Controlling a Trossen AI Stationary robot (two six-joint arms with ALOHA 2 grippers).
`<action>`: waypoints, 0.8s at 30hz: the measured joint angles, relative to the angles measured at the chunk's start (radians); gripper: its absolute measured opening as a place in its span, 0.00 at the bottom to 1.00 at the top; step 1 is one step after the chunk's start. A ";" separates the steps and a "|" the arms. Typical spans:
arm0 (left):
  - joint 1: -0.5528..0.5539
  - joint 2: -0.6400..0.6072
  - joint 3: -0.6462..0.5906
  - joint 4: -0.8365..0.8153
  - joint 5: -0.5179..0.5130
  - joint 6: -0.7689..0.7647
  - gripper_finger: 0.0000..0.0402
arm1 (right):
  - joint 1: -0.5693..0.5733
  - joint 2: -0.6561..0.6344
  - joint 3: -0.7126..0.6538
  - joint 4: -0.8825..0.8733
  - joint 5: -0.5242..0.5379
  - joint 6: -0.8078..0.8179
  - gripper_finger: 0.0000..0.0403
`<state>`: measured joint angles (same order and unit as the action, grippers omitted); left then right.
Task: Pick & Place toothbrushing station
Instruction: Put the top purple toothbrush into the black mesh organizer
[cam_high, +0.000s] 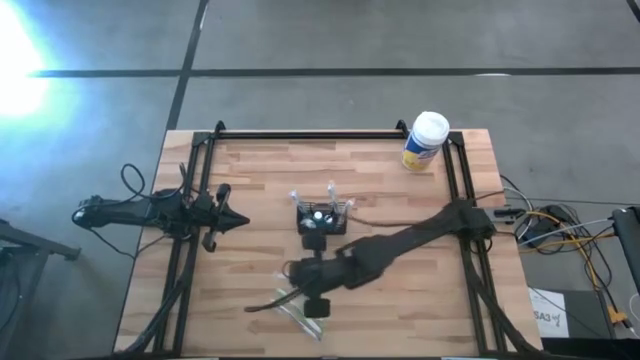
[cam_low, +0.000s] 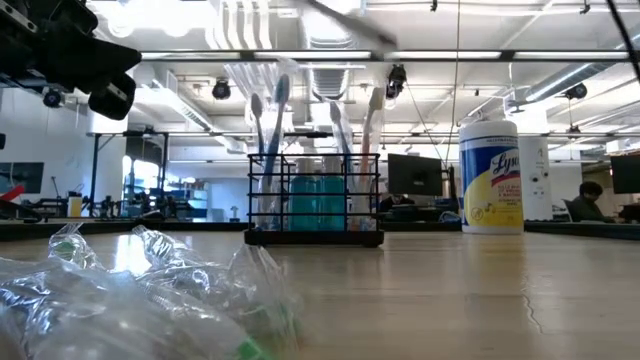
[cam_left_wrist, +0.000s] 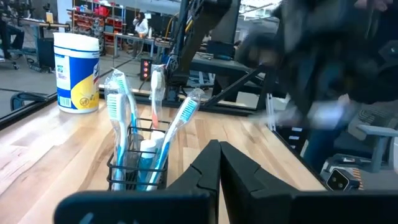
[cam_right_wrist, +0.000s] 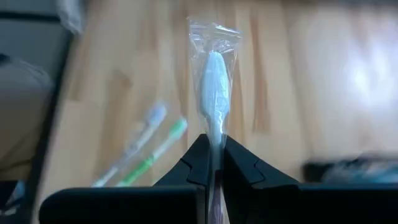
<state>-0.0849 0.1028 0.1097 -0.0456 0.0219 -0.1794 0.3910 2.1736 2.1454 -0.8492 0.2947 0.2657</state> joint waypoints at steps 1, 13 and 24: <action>0.000 0.000 0.000 0.000 0.000 0.000 0.02 | 0.005 -0.034 -0.013 0.023 0.004 -0.038 0.04; 0.000 0.000 0.000 0.000 0.000 0.003 0.02 | 0.039 -0.467 -0.425 0.563 0.032 -0.384 0.03; 0.000 0.000 0.000 -0.011 0.000 0.003 0.02 | 0.013 -0.724 -1.133 1.346 0.019 -0.468 0.03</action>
<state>-0.0845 0.1028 0.1097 -0.0571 0.0219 -0.1760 0.4037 1.4495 1.0124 0.4970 0.3141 -0.2022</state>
